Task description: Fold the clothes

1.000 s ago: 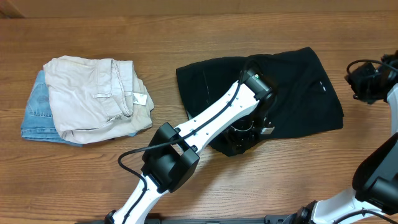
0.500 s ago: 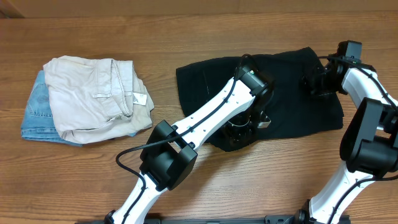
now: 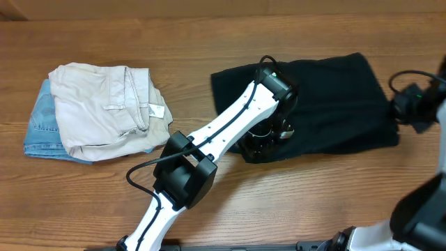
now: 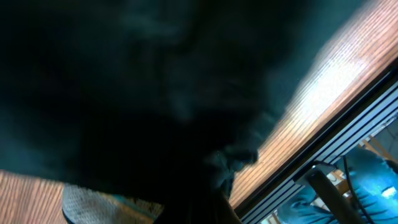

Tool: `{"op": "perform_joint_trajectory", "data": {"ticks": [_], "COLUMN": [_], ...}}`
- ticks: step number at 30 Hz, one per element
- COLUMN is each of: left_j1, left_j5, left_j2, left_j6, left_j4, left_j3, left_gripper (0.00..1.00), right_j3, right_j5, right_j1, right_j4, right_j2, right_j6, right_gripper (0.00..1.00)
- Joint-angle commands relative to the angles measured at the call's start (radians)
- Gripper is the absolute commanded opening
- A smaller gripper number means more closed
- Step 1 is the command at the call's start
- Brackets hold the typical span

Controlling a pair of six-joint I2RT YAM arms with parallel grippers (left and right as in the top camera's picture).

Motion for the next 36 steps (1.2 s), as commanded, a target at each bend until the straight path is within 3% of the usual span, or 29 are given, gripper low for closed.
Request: {"op": "perform_joint_trajectory", "data": {"ticks": [1,11,13,15,16,20,21,25,27,28,29,33,36], "left_j1": [0.011,0.006,0.006,0.009,0.014,0.055,0.073,0.143,0.183,0.227,0.241,0.28,0.294], "left_j5": [-0.01,0.093,0.089,0.052,0.02,-0.053,-0.077,-0.121,-0.12,-0.109,-0.099,-0.022,-0.006], "left_j2": [-0.025,-0.027,-0.031,-0.032,-0.032,-0.032,-0.032,-0.032,-0.032,-0.024,-0.02,0.026,0.079], "left_j6": [-0.029,-0.036,-0.036,-0.052,-0.064,-0.124,-0.14,-0.175,-0.174,-0.174,-0.174,-0.158,-0.151], "left_j4": [-0.012,-0.013,-0.013,-0.012,-0.012,-0.001,0.004,0.108,0.24,0.402,0.462,0.615,0.665], "left_j3": [-0.006,-0.008,-0.008,-0.008,-0.007,0.008,0.022,0.086,0.089,0.069,0.058,0.039,0.039], "left_gripper": [0.04,0.08,0.22,0.49,0.51,0.47,0.47,0.52,0.48,0.33,0.27,0.1,0.04], "right_j3": [0.01,0.0,0.0,0.0,0.0,0.0,0.0,0.0,0.0,0.0,0.0,0.0,0.0], "right_j5": [0.166,0.306,0.315,0.314,0.314,0.314,0.314,0.313,0.301,0.254,0.236,0.169,0.102], "right_j1": [-0.033,-0.04,-0.04,-0.04,-0.04,-0.04,-0.04,-0.04,-0.04,-0.04,-0.04,-0.04,-0.04], "right_j4": [-0.091,-0.291,-0.311,-0.312,-0.311,-0.306,-0.301,-0.294,-0.282,-0.258,-0.249,-0.206,-0.171], "right_j2": [-0.008,-0.008,-0.008,-0.008,-0.008,-0.008,-0.008,-0.008,-0.008,-0.008,-0.008,-0.008,-0.008], "right_j6": [0.0,0.001,0.001,0.001,0.002,0.001,0.002,0.002,0.005,0.004,0.003,-0.002,-0.031], "right_gripper": [0.04,0.04,0.04,0.04,0.06,0.25,0.39,0.43,0.47,0.49,0.51,0.51,0.51]}}
